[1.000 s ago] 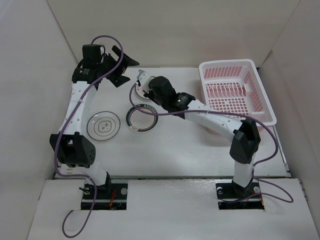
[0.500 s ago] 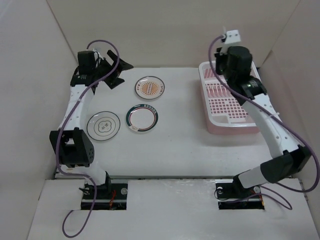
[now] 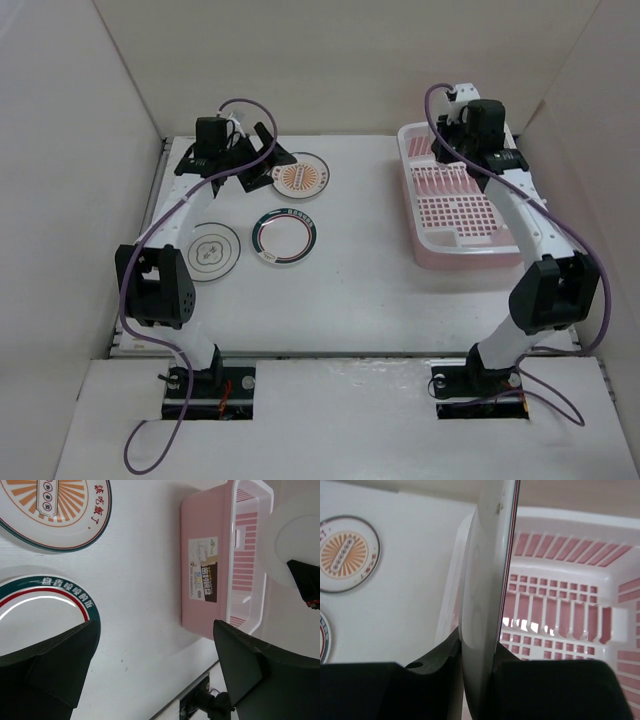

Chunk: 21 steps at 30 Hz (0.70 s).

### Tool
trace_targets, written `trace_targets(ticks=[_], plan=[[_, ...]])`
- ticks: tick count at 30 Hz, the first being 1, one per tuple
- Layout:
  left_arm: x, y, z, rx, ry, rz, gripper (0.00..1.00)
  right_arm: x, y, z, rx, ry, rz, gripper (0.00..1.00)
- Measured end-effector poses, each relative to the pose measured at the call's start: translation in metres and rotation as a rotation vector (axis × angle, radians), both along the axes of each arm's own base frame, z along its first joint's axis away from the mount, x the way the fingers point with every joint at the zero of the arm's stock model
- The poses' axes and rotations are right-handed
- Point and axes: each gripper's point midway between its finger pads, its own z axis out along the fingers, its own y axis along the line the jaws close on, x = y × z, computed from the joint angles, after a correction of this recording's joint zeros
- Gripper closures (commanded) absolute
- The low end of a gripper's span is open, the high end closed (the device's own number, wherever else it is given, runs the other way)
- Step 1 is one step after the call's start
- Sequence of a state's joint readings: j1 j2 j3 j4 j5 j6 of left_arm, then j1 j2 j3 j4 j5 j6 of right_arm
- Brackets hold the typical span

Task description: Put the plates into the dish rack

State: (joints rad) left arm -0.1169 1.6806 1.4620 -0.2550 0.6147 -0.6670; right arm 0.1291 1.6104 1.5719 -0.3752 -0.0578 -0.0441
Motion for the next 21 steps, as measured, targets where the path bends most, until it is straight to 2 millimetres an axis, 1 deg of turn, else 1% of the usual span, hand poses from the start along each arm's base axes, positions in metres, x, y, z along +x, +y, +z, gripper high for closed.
trace_targets(ticks=[2,5,9,12,18,21], plan=[[0.002,0.002,0.0,0.024,-0.012,0.002,0.0,0.001,0.004,-0.019,0.011,0.053,0.026,1.0],[0.006,0.007,0.004,0.056,-0.037,0.012,0.0,0.003,0.005,-0.038,0.028,0.104,0.039,1.0],[0.01,0.011,0.008,0.083,-0.058,0.022,0.0,0.005,0.007,-0.05,0.039,0.133,0.046,1.0],[0.01,0.012,0.006,0.096,-0.059,0.023,0.0,0.006,0.007,-0.058,0.04,0.153,0.042,1.0],[0.009,0.014,0.003,0.108,-0.05,0.025,0.0,0.01,-0.001,-0.077,0.015,0.194,0.002,1.0],[0.008,0.014,0.004,0.111,-0.044,0.027,0.0,0.012,-0.002,-0.089,0.011,0.221,-0.007,1.0]])
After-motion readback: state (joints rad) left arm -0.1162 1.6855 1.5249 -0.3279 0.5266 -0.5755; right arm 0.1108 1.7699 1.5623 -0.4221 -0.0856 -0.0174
